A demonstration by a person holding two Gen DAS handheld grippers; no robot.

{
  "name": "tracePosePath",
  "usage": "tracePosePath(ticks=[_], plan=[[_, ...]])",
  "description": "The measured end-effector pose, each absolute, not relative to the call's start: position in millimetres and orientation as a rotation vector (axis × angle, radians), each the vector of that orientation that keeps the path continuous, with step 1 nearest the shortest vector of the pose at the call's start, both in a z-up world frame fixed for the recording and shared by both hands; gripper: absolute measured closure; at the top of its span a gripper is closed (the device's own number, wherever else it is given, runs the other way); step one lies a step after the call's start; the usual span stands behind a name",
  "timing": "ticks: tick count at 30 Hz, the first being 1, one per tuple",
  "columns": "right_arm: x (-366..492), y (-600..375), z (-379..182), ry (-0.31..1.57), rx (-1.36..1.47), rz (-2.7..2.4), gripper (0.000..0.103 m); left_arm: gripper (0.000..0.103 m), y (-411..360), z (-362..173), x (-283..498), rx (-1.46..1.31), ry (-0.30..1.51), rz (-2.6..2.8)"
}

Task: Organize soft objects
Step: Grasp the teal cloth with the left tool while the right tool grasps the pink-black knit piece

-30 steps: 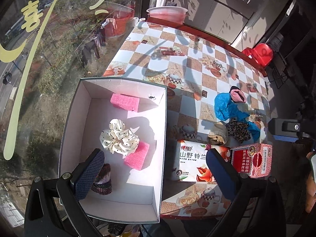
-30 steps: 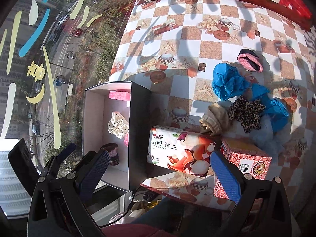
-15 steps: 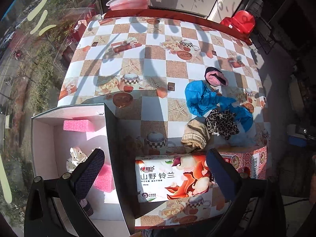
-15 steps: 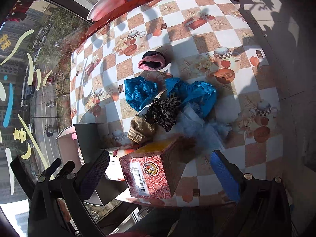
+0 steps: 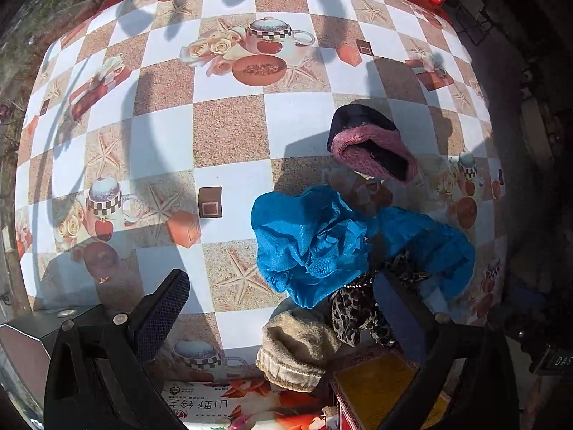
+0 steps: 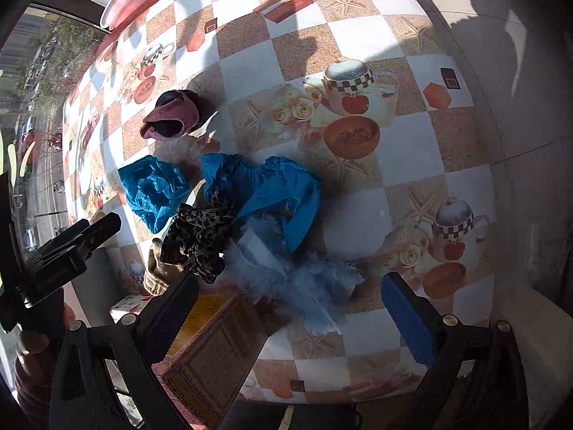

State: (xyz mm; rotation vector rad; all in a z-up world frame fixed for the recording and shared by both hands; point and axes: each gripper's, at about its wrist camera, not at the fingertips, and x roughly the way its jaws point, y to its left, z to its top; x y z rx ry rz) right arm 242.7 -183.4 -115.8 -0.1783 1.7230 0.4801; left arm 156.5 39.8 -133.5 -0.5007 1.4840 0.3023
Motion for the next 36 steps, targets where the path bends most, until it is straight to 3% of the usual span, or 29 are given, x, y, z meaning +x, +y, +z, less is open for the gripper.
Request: tracePosePath(ticks=[10, 15, 18, 20, 28, 30, 31, 36], plan=[[282, -138, -136, 1.688, -0.225, 0.533, 0.000, 0.000, 45, -191, 177, -0.536, 1.588, 0.402], [299, -107, -135, 1.670, -0.215, 0.597, 0.000, 0.008, 44, -198, 177, -0.516, 1.615, 0.411], [306, -82, -138, 1.649, -0.248, 0.635, 0.000, 0.029, 40, -189, 177, -0.482, 1.589, 0.393], [308, -64, -142, 1.640, -0.275, 0.658, 0.000, 0.071, 41, -181, 175, -0.497, 1.572, 0.369], [293, -4, -171, 1.620, -0.418, 0.759, 0.001, 0.072, 61, -147, 144, -0.558, 1.476, 0.486], [286, 4, -177, 1.606, -0.482, 0.772, 0.013, 0.072, 63, -134, 140, -0.549, 1.446, 0.512], [282, 7, -182, 1.609, -0.517, 0.770, 0.028, 0.072, 64, -128, 138, -0.540, 1.430, 0.522], [260, 19, -179, 1.521, -0.675, 0.820, 0.053, 0.072, 67, -106, 134, -0.527, 1.379, 0.537]])
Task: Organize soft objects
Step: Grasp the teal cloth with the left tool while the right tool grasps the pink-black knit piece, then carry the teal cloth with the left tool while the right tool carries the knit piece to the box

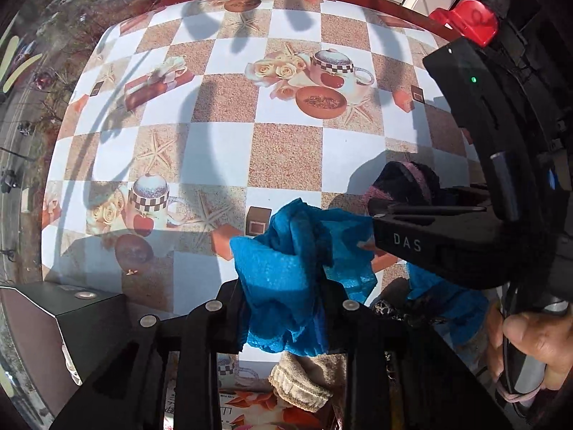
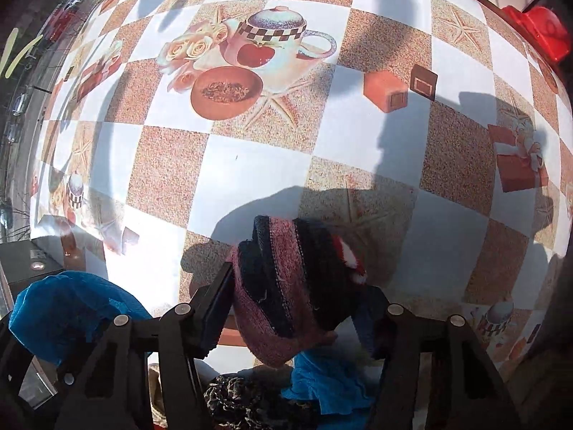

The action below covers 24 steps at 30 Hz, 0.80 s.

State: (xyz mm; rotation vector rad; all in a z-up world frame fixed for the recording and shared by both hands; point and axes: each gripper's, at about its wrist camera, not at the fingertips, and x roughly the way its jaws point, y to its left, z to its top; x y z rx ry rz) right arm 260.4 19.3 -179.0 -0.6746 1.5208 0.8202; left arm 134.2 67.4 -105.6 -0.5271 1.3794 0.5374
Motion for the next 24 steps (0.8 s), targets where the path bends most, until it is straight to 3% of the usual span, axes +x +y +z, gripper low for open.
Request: tracePosePath(ticks=[1, 4, 24], plan=[[259, 19, -178, 1.520, -0.672, 0.830, 0.061, 0.072, 65, -102, 134, -0.522, 1.371, 0.539], [259, 13, -171, 1.520, -0.639, 0.835, 0.070, 0.072, 53, -91, 136, -0.510, 1.355, 0.540], [306, -93, -126, 1.590, -0.418, 0.722, 0.070, 0.071, -5, -56, 172, -0.357, 1.289, 0.414]])
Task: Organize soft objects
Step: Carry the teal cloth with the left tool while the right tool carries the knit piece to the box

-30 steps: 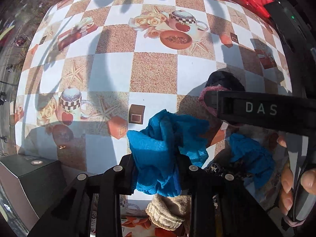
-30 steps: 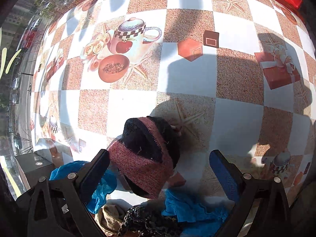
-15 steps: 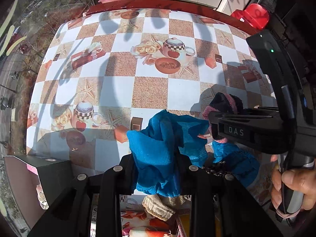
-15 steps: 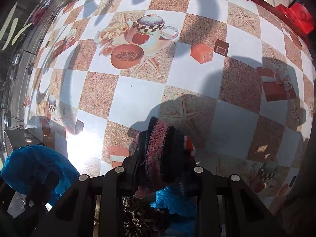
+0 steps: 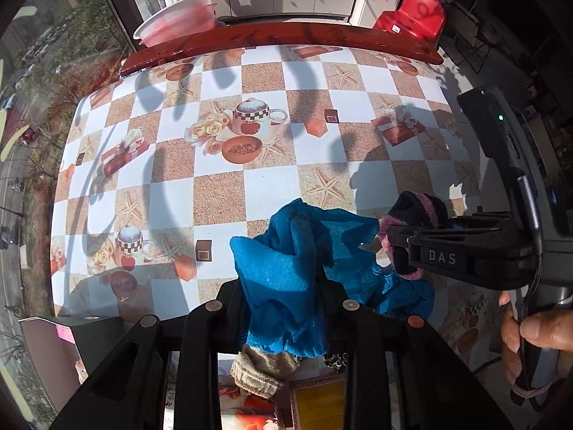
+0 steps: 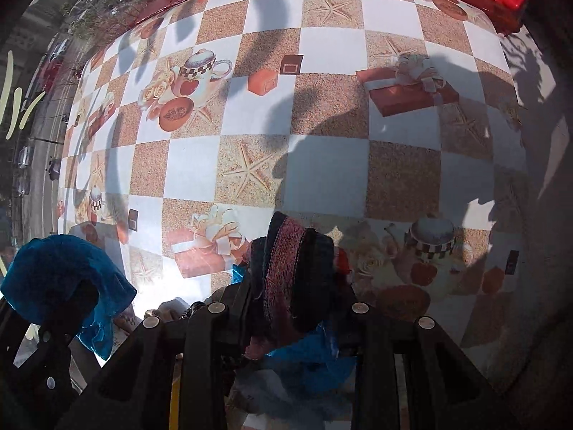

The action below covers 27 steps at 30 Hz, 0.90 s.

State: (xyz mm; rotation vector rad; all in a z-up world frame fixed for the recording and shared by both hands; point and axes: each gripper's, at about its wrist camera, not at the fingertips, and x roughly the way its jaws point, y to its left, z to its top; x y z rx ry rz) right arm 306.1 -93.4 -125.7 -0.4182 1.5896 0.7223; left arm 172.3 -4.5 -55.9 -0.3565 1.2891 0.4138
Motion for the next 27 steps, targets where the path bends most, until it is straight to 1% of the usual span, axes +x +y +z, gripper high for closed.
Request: tracePosePath(ticks=[7, 27], plan=[[306, -110, -121, 1.605, -0.413, 0.708, 0.070, 0.071, -24, -53, 174, -0.313, 1.306, 0.354], [304, -156, -126, 1.665, -0.407, 0.640, 0.070, 0.071, -65, -52, 173, -0.336, 1.318, 0.258]])
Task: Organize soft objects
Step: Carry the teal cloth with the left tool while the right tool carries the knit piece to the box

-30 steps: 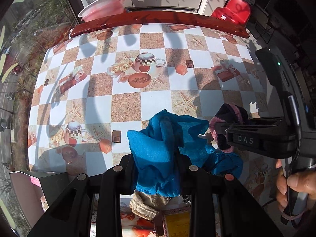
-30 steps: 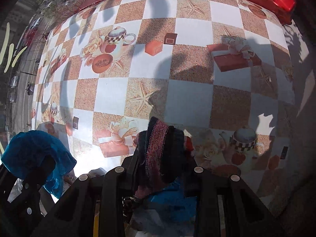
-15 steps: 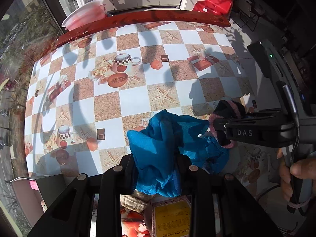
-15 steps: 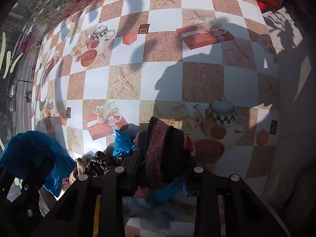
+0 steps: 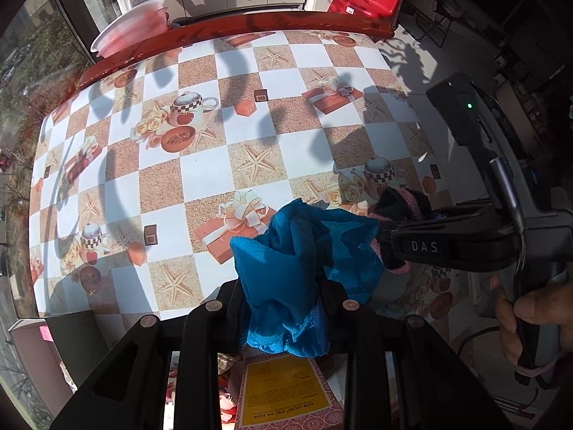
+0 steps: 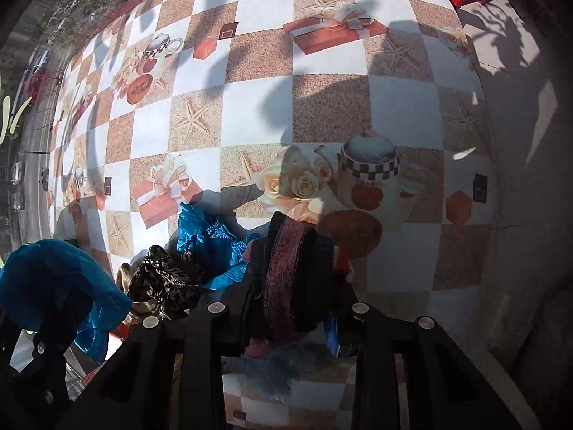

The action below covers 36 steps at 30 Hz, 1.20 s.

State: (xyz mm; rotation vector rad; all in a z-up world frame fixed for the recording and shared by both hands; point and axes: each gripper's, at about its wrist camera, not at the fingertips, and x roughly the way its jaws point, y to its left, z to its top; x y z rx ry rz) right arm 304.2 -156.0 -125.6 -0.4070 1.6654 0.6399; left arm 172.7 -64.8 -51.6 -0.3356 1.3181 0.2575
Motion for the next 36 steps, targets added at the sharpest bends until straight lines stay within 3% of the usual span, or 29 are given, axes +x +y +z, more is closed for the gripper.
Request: tracePosePath(ticks=[36], plan=[[268, -215, -124, 1.706, -0.363, 0.561, 0.070, 0.071, -131, -38, 160, -0.261, 1.302, 0.137]])
